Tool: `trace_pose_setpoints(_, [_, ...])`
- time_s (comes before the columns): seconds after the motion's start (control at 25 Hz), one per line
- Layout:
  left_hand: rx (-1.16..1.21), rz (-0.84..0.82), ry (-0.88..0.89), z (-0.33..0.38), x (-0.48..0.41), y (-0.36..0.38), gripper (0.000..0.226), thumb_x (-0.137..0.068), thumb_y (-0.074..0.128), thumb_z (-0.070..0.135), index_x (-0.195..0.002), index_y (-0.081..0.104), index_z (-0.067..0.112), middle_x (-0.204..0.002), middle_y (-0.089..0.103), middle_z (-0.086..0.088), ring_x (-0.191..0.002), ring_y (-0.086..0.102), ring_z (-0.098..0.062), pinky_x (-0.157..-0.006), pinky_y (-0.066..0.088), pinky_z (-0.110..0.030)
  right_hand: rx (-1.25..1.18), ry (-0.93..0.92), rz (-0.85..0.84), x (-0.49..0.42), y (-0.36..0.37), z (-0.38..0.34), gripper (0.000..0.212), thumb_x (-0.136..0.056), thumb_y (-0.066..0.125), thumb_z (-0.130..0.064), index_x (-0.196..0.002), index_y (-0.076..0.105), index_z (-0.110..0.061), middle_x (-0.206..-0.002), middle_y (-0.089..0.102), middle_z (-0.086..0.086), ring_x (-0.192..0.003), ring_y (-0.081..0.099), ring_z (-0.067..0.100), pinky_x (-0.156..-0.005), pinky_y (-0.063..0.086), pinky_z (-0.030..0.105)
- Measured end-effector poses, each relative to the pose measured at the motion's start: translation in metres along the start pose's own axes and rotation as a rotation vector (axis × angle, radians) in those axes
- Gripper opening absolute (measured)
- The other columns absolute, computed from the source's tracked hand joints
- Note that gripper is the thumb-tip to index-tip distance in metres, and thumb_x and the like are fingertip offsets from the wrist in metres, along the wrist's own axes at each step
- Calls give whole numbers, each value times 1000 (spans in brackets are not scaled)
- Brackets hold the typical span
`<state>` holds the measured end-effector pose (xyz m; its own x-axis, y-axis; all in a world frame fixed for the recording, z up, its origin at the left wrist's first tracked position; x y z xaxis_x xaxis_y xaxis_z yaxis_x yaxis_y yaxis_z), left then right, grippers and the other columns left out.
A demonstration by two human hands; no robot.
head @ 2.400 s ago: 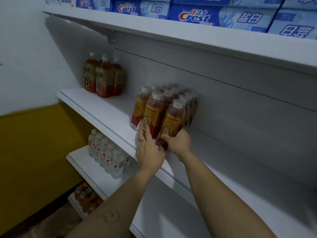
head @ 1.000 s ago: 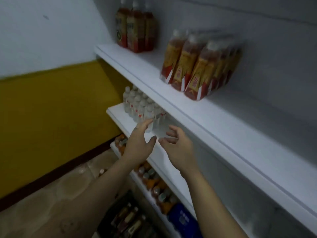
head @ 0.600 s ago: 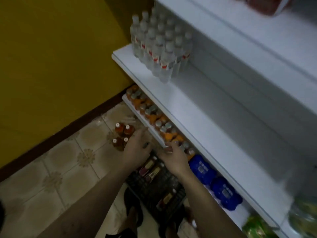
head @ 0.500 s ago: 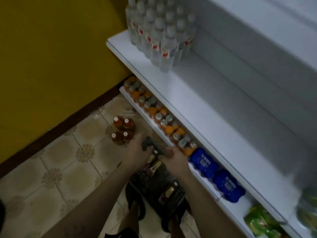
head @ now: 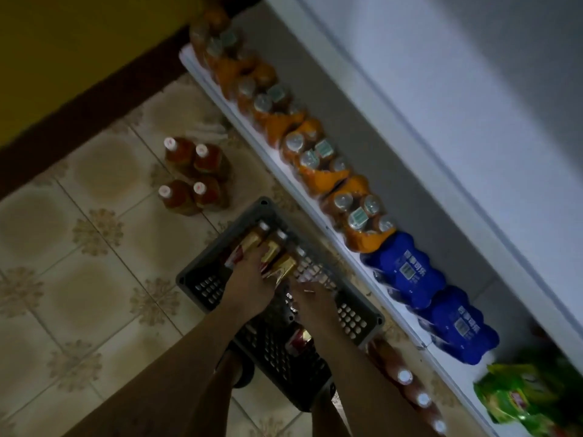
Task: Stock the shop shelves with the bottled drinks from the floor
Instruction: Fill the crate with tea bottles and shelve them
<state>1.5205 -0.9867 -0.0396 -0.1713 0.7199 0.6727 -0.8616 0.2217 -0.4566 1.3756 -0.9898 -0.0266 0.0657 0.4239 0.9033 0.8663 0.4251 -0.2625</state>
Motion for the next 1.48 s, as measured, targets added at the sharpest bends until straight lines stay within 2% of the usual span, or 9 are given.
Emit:
trace_pose_setpoints(0.28, [-6,-57,-59,-80,-61,66,50,-93,61,21,-139,42,22,-129,56,6,-117,54,-14,-88,43,-24,92,215,-107,-148,38,63,31,-93,59,-49,-91,59,-18,-93,62,6,-95,64,26,-84,59,44])
trace_pose_setpoints(0.4, [23,-62,-53,-102,-88,77,48,-91,63,19,-136,45,19,-121,51,9,-114,48,-8,-92,36,-20,88,214,-81,-207,63,79,45,-92,61,-50,-118,61,-13,-111,64,9,-100,64,26,-73,60,36])
trace_pose_setpoints(0.72, [51,-97,-87,-156,-134,105,65,-90,66,20,-146,34,16,-145,44,-4,-133,42,-19,-102,37,-23,21,166,47,-304,122,106,90,-70,66,-69,-139,49,-15,-135,58,10,-114,60,34,-93,53,48])
trace_pose_setpoints(0.88, [102,-55,-59,-157,-125,102,58,-89,67,19,-141,42,17,-132,54,1,-123,52,-15,-94,39,-19,-251,231,60,-309,118,112,65,-69,83,-46,-120,61,-13,-113,67,10,-97,67,30,-71,61,45])
trace_pose_setpoints(0.96, [138,-39,-45,-148,-106,96,56,-88,69,19,-138,44,18,-120,55,8,-116,54,-10,-89,41,-14,-263,245,27,-291,113,117,89,-56,87,-46,-132,52,-14,-120,65,10,-100,66,30,-62,61,38])
trace_pose_setpoints(1.04, [119,-56,-52,-134,-81,88,57,-88,68,21,-139,42,20,-116,52,13,-109,51,-3,-78,36,0,-136,224,75,-270,110,124,120,-42,83,-56,-146,36,-21,-136,56,8,-114,60,33,-80,59,46])
trace_pose_setpoints(1.2, [29,-60,-62,-124,-52,85,56,-91,65,24,-141,39,26,-116,55,11,-107,53,-7,-78,35,-10,-3,179,135,-249,96,133,88,-63,80,-56,-135,50,-14,-126,63,7,-110,63,30,-87,57,42])
trace_pose_setpoints(1.36, [13,-72,-96,-131,-69,97,57,-90,65,19,-140,40,26,-113,56,10,-103,54,-8,-81,38,-15,-139,266,-9,-273,110,134,150,-24,73,-87,-151,32,-20,-147,48,3,-127,53,28,-99,51,46])
trace_pose_setpoints(1.48, [29,-67,-82,-145,-86,105,56,-90,65,15,-139,41,26,-103,60,10,-93,56,-5,-68,39,-3,-316,228,6,-303,126,125,120,-37,81,-75,-138,51,-17,-134,60,4,-113,62,28,-95,54,45])
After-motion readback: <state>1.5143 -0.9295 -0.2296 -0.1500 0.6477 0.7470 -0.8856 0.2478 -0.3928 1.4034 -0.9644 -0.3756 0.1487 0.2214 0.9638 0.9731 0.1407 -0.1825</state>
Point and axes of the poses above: each hand's wrist, its own x-axis away from the middle knuckle, its own y-axis out of the palm, z = x × y, the point moved 1 cm from there along -x, towards the middle knuckle
